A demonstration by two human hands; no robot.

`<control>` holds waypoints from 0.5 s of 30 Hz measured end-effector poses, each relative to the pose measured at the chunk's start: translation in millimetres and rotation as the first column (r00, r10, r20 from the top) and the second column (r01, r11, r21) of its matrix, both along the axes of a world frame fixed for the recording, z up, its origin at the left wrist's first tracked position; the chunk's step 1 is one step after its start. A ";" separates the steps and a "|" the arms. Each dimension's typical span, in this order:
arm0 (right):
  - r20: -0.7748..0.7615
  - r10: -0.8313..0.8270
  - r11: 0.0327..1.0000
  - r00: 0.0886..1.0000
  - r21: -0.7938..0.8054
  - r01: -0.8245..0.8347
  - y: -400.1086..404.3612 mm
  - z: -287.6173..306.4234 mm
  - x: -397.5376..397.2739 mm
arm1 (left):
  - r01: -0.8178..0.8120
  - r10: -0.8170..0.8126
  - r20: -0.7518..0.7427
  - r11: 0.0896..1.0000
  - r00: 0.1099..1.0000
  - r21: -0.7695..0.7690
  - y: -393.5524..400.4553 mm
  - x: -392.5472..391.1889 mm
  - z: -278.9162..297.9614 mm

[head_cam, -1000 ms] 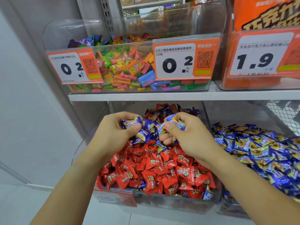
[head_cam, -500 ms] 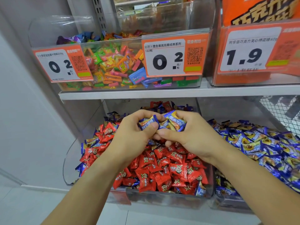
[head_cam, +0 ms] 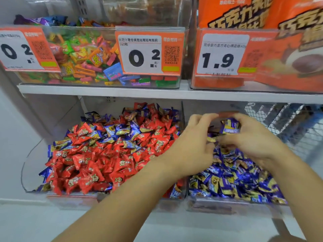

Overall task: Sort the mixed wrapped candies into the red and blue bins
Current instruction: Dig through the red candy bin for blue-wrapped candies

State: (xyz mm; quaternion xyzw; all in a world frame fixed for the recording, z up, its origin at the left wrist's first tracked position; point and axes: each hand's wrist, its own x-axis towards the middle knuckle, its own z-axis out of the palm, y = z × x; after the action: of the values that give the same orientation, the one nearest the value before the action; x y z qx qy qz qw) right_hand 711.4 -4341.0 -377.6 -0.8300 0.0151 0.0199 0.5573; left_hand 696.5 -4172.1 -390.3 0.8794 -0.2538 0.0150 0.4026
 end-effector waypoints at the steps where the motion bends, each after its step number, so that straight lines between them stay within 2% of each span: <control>1: 0.017 -0.018 1.000 1.000 -0.020 0.018 -4.3 -2.4 0.5 | 0.019 -0.023 0.054 0.997 0.998 0.076 -6.0 2.3 -2.1; 3: 0.053 -0.040 0.998 0.998 -0.038 0.042 -11.7 -7.2 2.8 | 0.001 -0.020 0.139 0.990 0.990 0.141 -6.9 5.1 -3.8; 5: 0.076 -0.028 0.999 0.997 -0.034 0.031 -16.6 -9.2 4.9 | -0.047 0.040 0.162 0.998 0.986 0.041 7.5 6.7 -1.9; 7: 0.104 0.024 0.999 0.994 -0.041 -0.020 -17.0 -4.4 3.3 | -0.149 0.140 0.196 0.988 0.970 0.029 32.1 7.9 -2.3; 9: 0.142 0.055 0.992 0.988 -0.119 -0.038 -17.2 -3.2 4.2 | -0.235 0.197 0.223 0.959 0.955 0.160 62.8 10.3 -3.9; 12: 0.188 0.069 0.971 0.980 -0.240 -0.022 -3.6 0.7 6.4 | -0.317 0.277 0.154 0.840 0.949 0.441 110.0 10.1 -6.8; 15: 0.312 0.140 0.962 0.940 -0.268 -0.054 28.4 3.7 3.6 | -0.407 0.396 0.137 0.755 0.908 0.514 146.7 5.9 -8.4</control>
State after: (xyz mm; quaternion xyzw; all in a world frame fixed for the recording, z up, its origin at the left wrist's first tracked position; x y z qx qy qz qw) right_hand 715.0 -4312.6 -373.9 -0.8862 -0.1164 -0.0927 0.4388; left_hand 702.3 -4025.4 -398.7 0.9893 -0.0577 0.0389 0.1280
